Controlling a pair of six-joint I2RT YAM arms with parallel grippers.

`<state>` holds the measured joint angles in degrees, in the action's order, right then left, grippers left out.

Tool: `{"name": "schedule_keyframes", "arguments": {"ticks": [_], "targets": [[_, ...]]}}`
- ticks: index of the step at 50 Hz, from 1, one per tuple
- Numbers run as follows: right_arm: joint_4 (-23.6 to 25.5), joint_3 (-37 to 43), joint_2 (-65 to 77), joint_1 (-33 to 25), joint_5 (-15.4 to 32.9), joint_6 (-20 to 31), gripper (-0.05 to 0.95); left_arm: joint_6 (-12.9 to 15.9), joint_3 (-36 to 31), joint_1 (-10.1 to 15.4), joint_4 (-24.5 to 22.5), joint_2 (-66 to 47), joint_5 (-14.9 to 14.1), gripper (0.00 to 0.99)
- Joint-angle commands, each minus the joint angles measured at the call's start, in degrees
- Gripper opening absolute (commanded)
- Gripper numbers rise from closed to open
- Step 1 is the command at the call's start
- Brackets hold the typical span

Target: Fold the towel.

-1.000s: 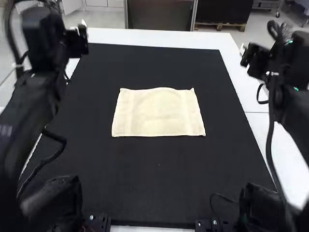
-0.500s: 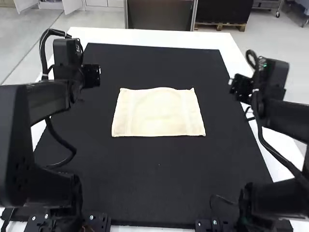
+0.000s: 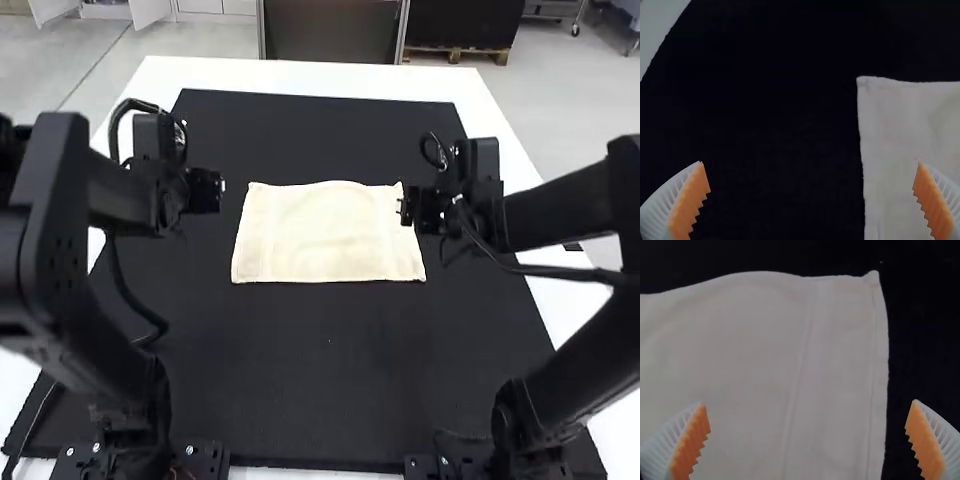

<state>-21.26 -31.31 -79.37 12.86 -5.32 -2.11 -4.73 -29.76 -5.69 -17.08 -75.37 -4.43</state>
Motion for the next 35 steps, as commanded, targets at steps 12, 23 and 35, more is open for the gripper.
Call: {"name": "schedule_keyframes", "arguments": {"ticks": [12,23,35], "targets": [[-0.1,-7.5,-10.8,-1.3,-3.2,0.5,0.91,1.2,-9.4,1.5,0.0,-10.8,-7.4,0.957],[-0.7,-11.7,-18.4,-2.5,-4.2,0.6,0.91,2.4,-16.1,2.4,2.4,-18.7,-9.8,0.959],[-1.4,-16.7,-25.0,-5.1,-4.7,1.8,0.91,3.5,-20.3,5.0,3.5,-25.2,-10.2,0.957]]}}
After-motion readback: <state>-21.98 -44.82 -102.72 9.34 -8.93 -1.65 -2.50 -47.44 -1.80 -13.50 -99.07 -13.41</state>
